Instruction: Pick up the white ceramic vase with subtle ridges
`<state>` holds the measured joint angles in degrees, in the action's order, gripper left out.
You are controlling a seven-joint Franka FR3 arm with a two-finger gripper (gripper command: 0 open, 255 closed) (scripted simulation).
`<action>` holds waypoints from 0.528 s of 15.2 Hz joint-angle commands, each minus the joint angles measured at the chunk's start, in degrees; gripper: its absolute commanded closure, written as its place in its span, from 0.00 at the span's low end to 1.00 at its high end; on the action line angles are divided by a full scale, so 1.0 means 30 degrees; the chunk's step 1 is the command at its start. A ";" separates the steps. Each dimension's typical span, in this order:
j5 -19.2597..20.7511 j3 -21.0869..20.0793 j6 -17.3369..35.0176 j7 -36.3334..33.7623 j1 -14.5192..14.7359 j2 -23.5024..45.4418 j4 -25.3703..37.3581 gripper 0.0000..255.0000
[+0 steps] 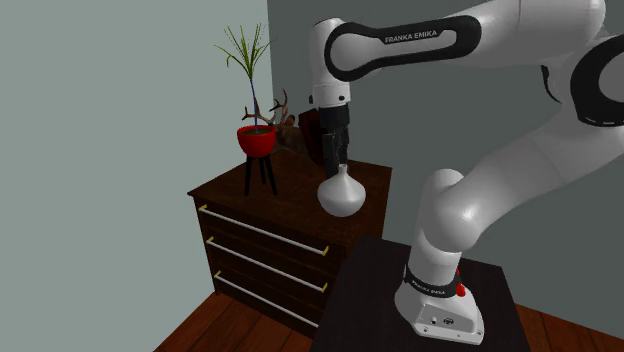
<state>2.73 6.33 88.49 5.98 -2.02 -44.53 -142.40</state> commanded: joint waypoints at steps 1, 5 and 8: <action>0.0736 0.0726 0.0715 0.0822 -0.0329 0.0427 -0.0109 0.00; 0.2073 0.2252 0.2193 0.2439 -0.0969 0.1531 -0.0069 0.00; 0.2910 0.3405 0.3363 0.3623 -0.1369 0.2608 0.0204 0.00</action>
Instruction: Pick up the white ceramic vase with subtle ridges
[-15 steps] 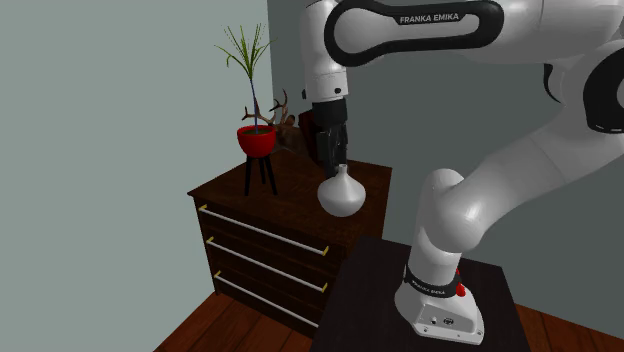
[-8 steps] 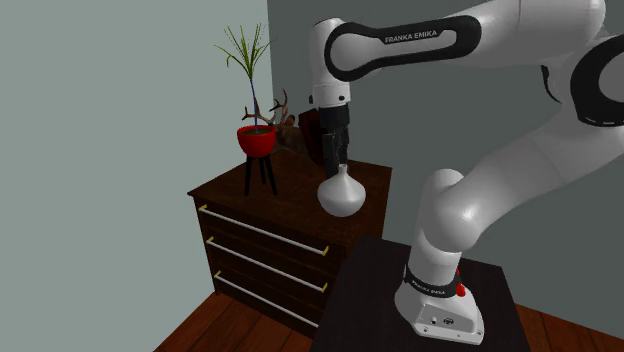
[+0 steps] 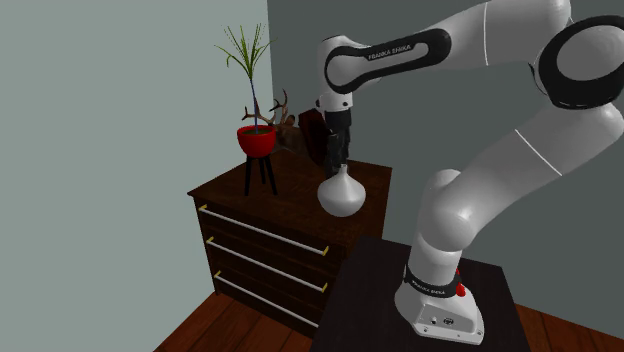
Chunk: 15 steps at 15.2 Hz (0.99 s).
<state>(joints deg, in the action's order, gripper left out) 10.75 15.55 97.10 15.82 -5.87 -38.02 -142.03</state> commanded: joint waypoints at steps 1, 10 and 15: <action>0.0480 0.0720 0.0889 0.0734 -0.0195 0.0840 0.0218 0.00; 0.1449 0.3838 0.4293 0.3967 -0.0718 0.4821 0.1915 0.00; 0.1508 0.4106 0.5682 0.3953 -0.0726 0.5299 0.0993 0.00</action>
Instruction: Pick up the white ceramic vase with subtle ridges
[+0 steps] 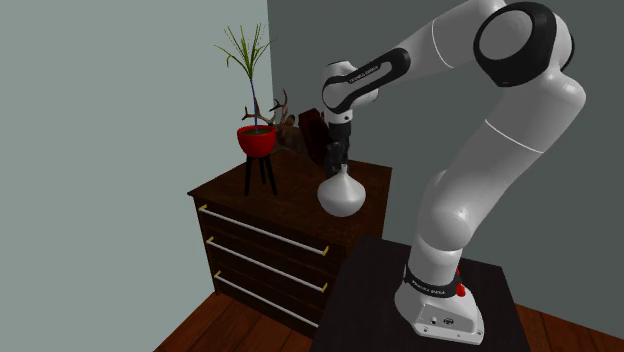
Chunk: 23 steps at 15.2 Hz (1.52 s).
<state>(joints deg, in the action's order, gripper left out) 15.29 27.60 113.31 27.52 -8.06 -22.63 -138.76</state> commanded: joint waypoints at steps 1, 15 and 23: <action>0.0002 0.0148 0.0562 0.0054 0.0004 0.0282 -0.0267 0.00; 0.0000 0.0123 0.0441 0.0053 0.0003 0.0231 -0.0196 1.00; -0.0104 -0.0298 -0.1769 0.0084 0.0024 -0.0491 0.1308 1.00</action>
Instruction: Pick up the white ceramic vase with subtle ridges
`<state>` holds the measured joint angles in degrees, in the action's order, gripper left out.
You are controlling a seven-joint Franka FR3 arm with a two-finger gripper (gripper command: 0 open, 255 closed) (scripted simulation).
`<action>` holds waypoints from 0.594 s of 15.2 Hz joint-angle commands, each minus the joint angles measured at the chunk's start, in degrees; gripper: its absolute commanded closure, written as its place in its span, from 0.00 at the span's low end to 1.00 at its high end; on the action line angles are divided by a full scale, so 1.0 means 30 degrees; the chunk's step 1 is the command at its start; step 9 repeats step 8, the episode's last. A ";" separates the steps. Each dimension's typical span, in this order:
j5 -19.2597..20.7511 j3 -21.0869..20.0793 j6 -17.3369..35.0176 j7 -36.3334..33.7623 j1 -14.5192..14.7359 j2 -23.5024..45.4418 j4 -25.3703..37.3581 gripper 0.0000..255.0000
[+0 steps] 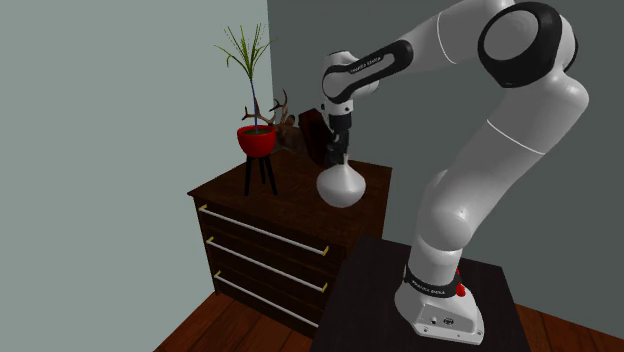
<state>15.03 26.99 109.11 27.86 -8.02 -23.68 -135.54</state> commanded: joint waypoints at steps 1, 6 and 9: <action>-0.0037 -0.0147 -0.0636 -0.0021 0.0017 -0.0209 0.0436 1.00; -0.0140 -0.0379 -0.1962 0.0037 0.0056 -0.0466 0.1510 1.00; -0.0143 -0.0386 -0.2003 0.0039 0.0057 -0.0473 0.1543 1.00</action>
